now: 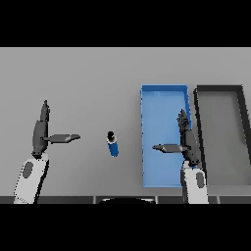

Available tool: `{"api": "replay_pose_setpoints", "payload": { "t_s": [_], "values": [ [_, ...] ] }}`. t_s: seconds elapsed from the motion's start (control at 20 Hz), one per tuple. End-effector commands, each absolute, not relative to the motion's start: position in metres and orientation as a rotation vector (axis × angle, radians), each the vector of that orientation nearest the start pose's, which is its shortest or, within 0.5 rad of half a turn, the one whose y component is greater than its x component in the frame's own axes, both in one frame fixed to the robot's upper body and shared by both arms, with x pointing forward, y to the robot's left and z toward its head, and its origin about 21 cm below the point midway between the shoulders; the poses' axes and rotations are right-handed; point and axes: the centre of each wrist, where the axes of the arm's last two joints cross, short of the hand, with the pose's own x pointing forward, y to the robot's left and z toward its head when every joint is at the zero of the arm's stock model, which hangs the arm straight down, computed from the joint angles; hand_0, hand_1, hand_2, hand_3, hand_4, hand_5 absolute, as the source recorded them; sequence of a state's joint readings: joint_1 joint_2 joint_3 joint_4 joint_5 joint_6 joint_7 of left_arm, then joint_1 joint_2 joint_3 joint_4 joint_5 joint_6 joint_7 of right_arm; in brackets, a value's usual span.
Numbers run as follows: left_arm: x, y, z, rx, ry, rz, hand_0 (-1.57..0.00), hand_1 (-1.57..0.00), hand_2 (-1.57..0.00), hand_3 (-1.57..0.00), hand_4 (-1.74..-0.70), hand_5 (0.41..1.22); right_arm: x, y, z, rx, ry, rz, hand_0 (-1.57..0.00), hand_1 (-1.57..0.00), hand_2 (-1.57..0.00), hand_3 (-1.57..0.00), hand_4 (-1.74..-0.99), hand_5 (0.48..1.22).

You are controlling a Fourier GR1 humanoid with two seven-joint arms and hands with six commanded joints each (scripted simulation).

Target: Pick up the blue pipe and place it into the blue bin.

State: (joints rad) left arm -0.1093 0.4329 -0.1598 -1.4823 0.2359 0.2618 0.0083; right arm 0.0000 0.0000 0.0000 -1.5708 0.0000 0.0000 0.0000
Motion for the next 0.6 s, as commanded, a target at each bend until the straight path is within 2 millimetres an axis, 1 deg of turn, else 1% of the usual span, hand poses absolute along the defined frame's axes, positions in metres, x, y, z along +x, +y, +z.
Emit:
{"api": "replay_pose_setpoints", "payload": {
  "t_s": [0.0, 0.2, 0.25, 0.3, 0.35, 0.4, 0.5, 0.55],
  "values": [
    [0.273, 0.29, 0.027, 0.249, -1.555, -0.086, 0.0, 0.0, 0.0, 0.0, -0.97, 0.593, 0.249, -0.229, -0.002, -0.002, -1.57, -0.001, 0.0, 0.0, 0.0, 0.0, -1.205, 0.629],
    [0.275, 0.284, 0.027, 0.246, -1.558, -0.088, 0.0, 0.0, 0.0, 0.0, -0.97, 0.593, 0.251, -0.236, -0.002, -0.005, -1.567, -0.001, 0.0, 0.0, 0.0, 0.0, -1.205, 0.629],
    [0.274, 0.286, 0.028, 0.25, -1.561, -0.09, 0.0, 0.0, 0.0, 0.0, -0.97, 0.593, 0.249, -0.239, -0.003, -0.001, -1.571, -0.002, 0.0, 0.0, 0.0, 0.0, -1.205, 0.629],
    [0.265, 0.298, 0.025, 0.213, -1.573, -0.235, 0.0, 0.0, 0.0, 0.0, -0.97, 0.593, 0.241, -0.249, 0.002, -0.08, -1.655, 0.134, 0.0, 0.0, 0.0, 0.0, -1.205, 0.629],
    [0.262, 0.308, 0.021, 0.199, -1.56, -0.325, 0.0, 0.0, 0.0, 0.0, -0.96, 0.592, 0.233, -0.254, 0.003, -0.124, -1.688, 0.222, 0.0, 0.0, 0.0, 0.0, -1.201, 0.628],
    [0.259, 0.314, 0.021, 0.182, -1.565, -0.377, 0.0, 0.0, 0.0, 0.0, -0.96, 0.59, 0.227, -0.258, 0.005, -0.154, -1.703, 0.277, 0.0, 0.0, 0.0, 0.0, -1.197, 0.627],
    [0.26, 0.322, 0.024, 0.168, -1.573, -0.431, 0.0, 0.0, 0.0, 0.0, -0.96, 0.592, 0.225, -0.258, 0.008, -0.172, -1.688, 0.318, 0.0, 0.0, 0.0, 0.0, -1.193, 0.622],
    [0.26, 0.321, 0.023, 0.148, -1.571, -0.444, 0.0, 0.0, 0.0, 0.0, -0.96, 0.595, 0.223, -0.256, 0.008, -0.169, -1.69, 0.323, 0.0, 0.0, 0.0, 0.0, -1.196, 0.623]
  ]
}}
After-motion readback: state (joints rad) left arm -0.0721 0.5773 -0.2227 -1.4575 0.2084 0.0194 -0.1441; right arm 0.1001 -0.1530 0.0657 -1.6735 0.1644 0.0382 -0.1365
